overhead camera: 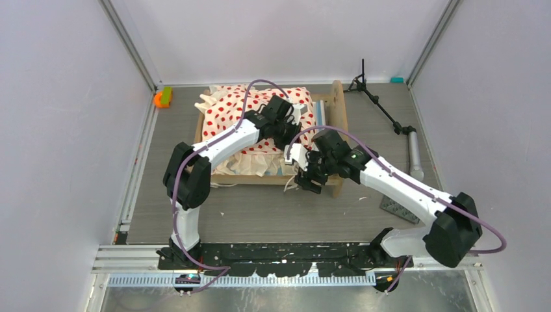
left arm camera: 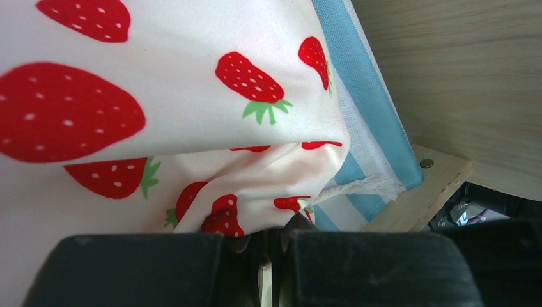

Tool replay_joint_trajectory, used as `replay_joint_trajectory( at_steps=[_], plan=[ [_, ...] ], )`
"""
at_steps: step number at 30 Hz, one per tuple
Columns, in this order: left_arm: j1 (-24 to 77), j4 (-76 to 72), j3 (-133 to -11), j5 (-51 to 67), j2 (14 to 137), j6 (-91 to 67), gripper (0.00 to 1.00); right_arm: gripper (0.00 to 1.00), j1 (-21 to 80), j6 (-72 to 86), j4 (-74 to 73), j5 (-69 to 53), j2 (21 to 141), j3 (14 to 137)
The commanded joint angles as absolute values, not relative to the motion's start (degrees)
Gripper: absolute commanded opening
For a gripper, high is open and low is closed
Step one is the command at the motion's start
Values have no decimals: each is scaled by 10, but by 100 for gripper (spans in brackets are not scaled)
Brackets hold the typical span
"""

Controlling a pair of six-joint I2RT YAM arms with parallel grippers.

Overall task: Set up the pet bed
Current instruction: Cross the ropes on the bed frame.

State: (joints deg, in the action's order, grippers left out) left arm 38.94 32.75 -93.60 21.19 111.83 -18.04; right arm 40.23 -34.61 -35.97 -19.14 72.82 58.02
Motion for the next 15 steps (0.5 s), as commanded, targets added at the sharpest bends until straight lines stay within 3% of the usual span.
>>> replay_joint_trajectory(
  at_steps=[1, 15],
  plan=[
    [385, 317, -951, 206, 1094, -178, 0, 72, 387, -385, -353, -186, 769, 582],
    [385, 329, -965, 210, 1099, -171, 0, 69, 380, -424, -458, -328, 851, 620]
  ],
)
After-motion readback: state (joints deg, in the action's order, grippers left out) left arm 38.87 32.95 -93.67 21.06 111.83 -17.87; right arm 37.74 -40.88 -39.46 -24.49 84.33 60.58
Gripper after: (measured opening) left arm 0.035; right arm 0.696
